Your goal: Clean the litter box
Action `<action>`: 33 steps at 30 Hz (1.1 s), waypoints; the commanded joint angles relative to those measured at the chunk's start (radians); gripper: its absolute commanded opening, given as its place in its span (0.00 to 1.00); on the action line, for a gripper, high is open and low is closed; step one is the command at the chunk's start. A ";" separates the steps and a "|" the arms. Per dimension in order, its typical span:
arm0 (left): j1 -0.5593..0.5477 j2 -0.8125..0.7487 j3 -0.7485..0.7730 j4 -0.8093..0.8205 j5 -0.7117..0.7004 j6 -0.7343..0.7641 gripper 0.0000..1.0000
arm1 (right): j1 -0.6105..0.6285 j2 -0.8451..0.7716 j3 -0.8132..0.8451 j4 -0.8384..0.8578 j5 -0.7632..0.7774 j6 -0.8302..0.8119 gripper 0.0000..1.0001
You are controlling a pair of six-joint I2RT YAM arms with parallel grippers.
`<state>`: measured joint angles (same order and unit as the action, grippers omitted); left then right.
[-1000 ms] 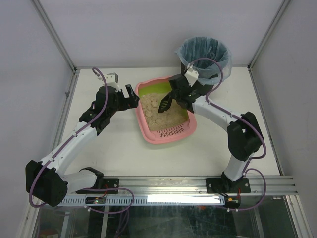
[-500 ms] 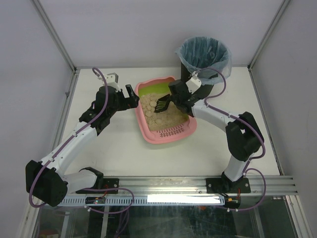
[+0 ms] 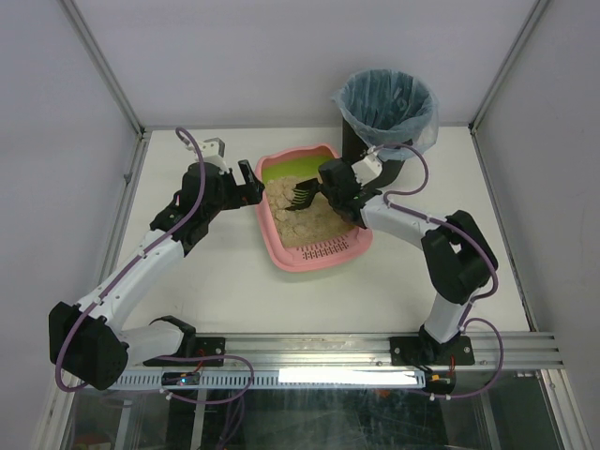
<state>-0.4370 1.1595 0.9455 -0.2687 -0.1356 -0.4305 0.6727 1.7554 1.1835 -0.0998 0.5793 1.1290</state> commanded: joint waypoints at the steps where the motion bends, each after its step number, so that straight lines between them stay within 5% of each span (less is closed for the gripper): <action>1: 0.007 0.002 0.013 0.019 0.016 -0.010 0.99 | 0.021 0.060 -0.027 0.008 -0.046 0.011 0.00; 22: 0.006 0.001 0.014 0.019 0.019 -0.009 0.99 | -0.012 -0.274 -0.371 0.491 0.003 -0.024 0.00; 33: 0.007 0.003 0.017 0.018 0.020 -0.007 0.99 | -0.122 -0.483 -0.566 0.588 -0.157 0.015 0.00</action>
<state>-0.4370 1.1667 0.9455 -0.2687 -0.1284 -0.4305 0.6037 1.3678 0.6762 0.3607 0.4957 1.1114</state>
